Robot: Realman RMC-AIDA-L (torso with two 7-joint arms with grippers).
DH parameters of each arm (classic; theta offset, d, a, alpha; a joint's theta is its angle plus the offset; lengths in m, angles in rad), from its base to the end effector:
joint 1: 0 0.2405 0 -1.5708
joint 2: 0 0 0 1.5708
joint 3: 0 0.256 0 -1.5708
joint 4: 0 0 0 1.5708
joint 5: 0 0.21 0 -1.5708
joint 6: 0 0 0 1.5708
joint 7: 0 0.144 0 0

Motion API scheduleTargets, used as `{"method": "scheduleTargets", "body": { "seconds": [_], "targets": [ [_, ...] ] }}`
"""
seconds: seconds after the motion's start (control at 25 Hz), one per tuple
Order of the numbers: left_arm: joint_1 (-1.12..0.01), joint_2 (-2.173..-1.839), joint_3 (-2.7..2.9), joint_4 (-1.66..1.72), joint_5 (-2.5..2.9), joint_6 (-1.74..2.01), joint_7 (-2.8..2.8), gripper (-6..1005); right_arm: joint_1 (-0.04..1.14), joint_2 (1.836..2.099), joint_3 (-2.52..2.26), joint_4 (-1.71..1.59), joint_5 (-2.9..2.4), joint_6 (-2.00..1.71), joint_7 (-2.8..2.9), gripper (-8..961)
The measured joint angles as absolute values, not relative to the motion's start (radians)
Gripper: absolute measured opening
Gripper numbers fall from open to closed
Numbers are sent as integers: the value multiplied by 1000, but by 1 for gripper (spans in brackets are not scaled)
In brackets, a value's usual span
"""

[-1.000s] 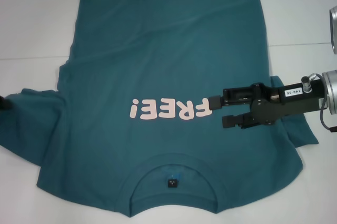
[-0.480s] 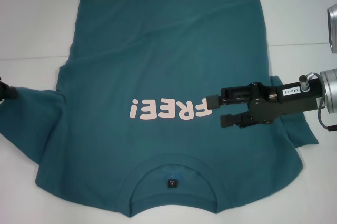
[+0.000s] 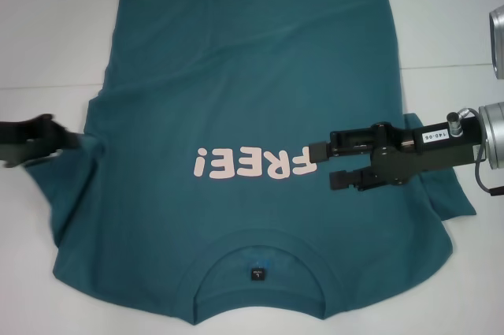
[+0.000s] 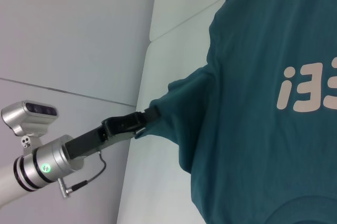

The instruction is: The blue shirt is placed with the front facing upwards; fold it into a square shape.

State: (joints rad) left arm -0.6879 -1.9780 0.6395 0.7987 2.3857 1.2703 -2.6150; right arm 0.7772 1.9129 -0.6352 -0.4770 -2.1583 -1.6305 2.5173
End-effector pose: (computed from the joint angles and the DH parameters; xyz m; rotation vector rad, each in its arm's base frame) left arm -0.2774 0.4118 0.0711 -1.9474 -1.7661 -0.4288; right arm 0.2273 0.3767 0.0319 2.2501 -1.9779 -0.5732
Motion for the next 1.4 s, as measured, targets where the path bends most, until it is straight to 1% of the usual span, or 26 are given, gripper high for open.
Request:
{"method": "scheduleTargets", "body": {
  "seconds": [0.16,0.48,0.68,0.84,1.08,1.4],
  "targets": [
    [-712,-2019,636,798,2378,1291,-2616,13,776,1914,-637,-477,-2158,-1631,2518,908],
    [-730,-2060,641,784,2373,1287,-2639,19,769,1916,-635,-477,-2158,-1630,2519,907],
    [-738,-2068,637,750,2373,1240,-2640,23,765,1916,-635,-477,-2158,-1630,2519,907],
    [-748,-2081,635,719,2372,1201,-2641,26,763,1916,-635,-477,-2158,-1631,2519,907],
    [-768,-2077,634,634,2350,1157,-2635,31,763,1916,-635,-477,-2158,-1631,2519,906],
    [-771,-2074,655,659,2348,1202,-2609,38,764,1916,-635,-477,-2158,-1630,2519,906]
  ]
}}
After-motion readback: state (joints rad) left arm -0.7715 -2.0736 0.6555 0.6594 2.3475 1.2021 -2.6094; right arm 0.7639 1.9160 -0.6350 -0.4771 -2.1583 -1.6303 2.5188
